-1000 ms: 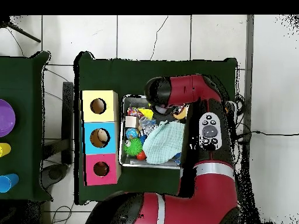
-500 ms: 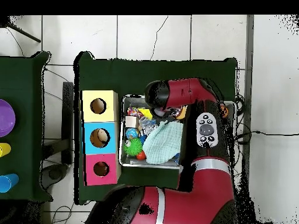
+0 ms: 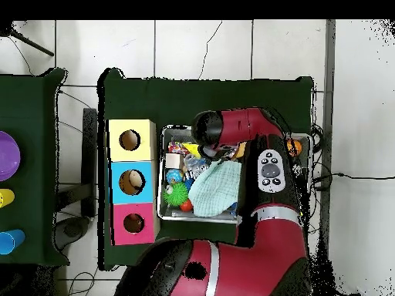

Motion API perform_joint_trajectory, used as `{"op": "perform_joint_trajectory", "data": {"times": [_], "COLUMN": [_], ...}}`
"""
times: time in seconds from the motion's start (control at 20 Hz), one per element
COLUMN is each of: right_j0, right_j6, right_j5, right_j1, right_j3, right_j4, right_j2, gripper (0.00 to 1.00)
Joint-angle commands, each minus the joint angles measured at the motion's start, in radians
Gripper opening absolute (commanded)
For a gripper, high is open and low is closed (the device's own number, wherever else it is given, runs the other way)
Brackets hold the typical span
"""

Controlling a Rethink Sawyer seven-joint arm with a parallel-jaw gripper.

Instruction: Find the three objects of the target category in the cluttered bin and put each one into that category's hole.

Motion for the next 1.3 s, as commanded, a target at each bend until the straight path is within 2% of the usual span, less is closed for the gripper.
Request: {"op": "perform_joint_trajectory", "data": {"times": [0.05,0.4,0.6,1.3], "right_j0": [-0.041,-0.066,-0.085,-0.083], "right_j6": [-0.247,-0.293,-0.337,-0.307], "right_j5": [-0.006,-0.054,-0.045,-0.019], "right_j1": [0.026,-0.026,-0.042,-0.066], "right_j3": [0.046,0.088,0.093,0.110], "right_j4": [-0.047,-0.080,-0.086,-0.108], "right_j2": [0.055,0.038,0.049,0.056], "gripper": [1.00,1.00,1.00,1.00]}}
